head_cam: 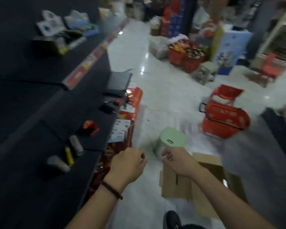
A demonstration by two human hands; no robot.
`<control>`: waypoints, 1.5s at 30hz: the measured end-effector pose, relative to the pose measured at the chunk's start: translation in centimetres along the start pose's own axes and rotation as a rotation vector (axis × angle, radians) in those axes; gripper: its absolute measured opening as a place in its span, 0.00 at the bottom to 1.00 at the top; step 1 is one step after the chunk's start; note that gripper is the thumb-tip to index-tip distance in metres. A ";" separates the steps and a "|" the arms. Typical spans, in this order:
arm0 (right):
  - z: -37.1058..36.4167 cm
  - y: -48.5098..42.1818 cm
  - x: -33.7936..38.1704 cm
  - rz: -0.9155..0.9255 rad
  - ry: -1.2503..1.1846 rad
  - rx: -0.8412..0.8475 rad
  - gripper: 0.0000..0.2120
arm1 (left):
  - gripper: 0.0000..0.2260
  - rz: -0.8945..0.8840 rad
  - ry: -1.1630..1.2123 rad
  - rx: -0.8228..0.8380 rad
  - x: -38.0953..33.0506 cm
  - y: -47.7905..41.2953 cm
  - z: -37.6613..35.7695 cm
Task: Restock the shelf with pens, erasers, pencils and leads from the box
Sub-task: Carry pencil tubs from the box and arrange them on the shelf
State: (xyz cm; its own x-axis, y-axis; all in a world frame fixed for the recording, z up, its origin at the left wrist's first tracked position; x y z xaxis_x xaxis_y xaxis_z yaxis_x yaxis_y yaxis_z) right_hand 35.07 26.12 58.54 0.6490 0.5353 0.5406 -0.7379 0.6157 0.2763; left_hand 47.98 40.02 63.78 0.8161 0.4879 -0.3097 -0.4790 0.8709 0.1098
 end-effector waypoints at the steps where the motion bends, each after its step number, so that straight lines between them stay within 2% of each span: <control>1: 0.6 1.6 -4.5 -0.087 0.000 -0.006 0.10 | 0.10 -0.043 0.006 0.073 -2.6 -0.5 -2.7; 6: 1.7 9.5 -25.6 -0.467 -0.078 -0.042 0.05 | 0.10 -0.171 0.003 0.325 -13.8 -3.1 -14.8; 13: -3.3 9.7 -51.4 -0.790 -0.196 0.103 0.10 | 0.10 -0.104 0.065 0.535 -24.5 -11.4 -34.1; 16: -8.4 4.8 -61.1 -0.811 -0.216 0.157 0.07 | 0.11 -0.063 0.085 0.604 -25.7 -16.2 -45.6; 19: -15.2 -1.9 -71.1 -0.788 -0.223 0.206 0.08 | 0.10 -0.005 0.105 0.697 -24.6 -20.9 -59.4; 22: -24.5 -7.4 -80.3 -0.805 -0.217 0.337 0.15 | 0.02 0.093 0.153 0.785 -22.1 -23.6 -72.5; 24: -30.2 -10.5 -84.9 -0.771 -0.180 0.437 0.22 | 0.07 0.163 0.199 0.849 -21.1 -24.6 -79.9; 26: -35.5 -13.7 -88.3 -0.698 -0.107 0.523 0.26 | 0.25 0.223 0.237 0.807 -20.5 -25.5 -85.4; 27: -37.7 -15.2 -89.8 -0.669 -0.084 0.516 0.27 | 0.36 0.240 0.241 0.781 -20.5 -25.5 -87.7; 28: -39.7 -17.0 -91.2 -0.637 -0.062 0.481 0.26 | 0.43 0.257 0.243 0.753 -20.5 -25.4 -90.0; 29: -41.6 -18.4 -92.2 -0.623 -0.043 0.463 0.24 | 0.46 0.267 0.235 0.736 -20.6 -25.0 -91.7; 31: -44.5 -20.6 -93.9 -0.603 -0.047 0.436 0.23 | 0.46 0.237 0.198 0.685 -21.1 -24.3 -94.4; 33: -46.7 -21.9 -95.3 -0.587 -0.043 0.409 0.27 | 0.46 0.207 0.123 0.665 -21.2 -23.6 -96.2; 35: -48.2 -22.2 -96.4 -0.578 0.037 0.393 0.31 | 0.46 0.221 0.132 0.668 -20.7 -23.3 -97.4; 37: -49.3 -21.9 -97.2 -0.584 0.076 0.329 0.31 | 0.45 0.230 0.177 0.674 -20.8 -23.1 -97.4; 42: -47.0 -20.0 -94.7 -0.597 -0.250 0.057 0.18 | 0.41 0.275 0.327 0.678 -19.6 -25.0 -95.6; 45: -42.6 -17.2 -90.3 -0.607 -0.423 -0.099 0.15 | 0.30 0.432 0.468 0.657 -18.8 -26.6 -92.6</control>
State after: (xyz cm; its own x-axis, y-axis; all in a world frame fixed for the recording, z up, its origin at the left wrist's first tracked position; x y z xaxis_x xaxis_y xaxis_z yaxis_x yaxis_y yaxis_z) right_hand -2.98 -8.12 -28.85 0.7957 -0.1712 0.5810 -0.2395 0.7922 0.5613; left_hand 15.46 2.26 -20.75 0.3253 0.8305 -0.4521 -0.3150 0.5460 0.7763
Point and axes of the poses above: each hand's wrist, its own y-axis away from the middle knuckle, its own z-axis out of the back of the hand, x = y × z, the point moved 8 cm from there along -y, towards the middle knuckle, and after that the axes turned 4 degrees about -x, right-handed, at the moved point
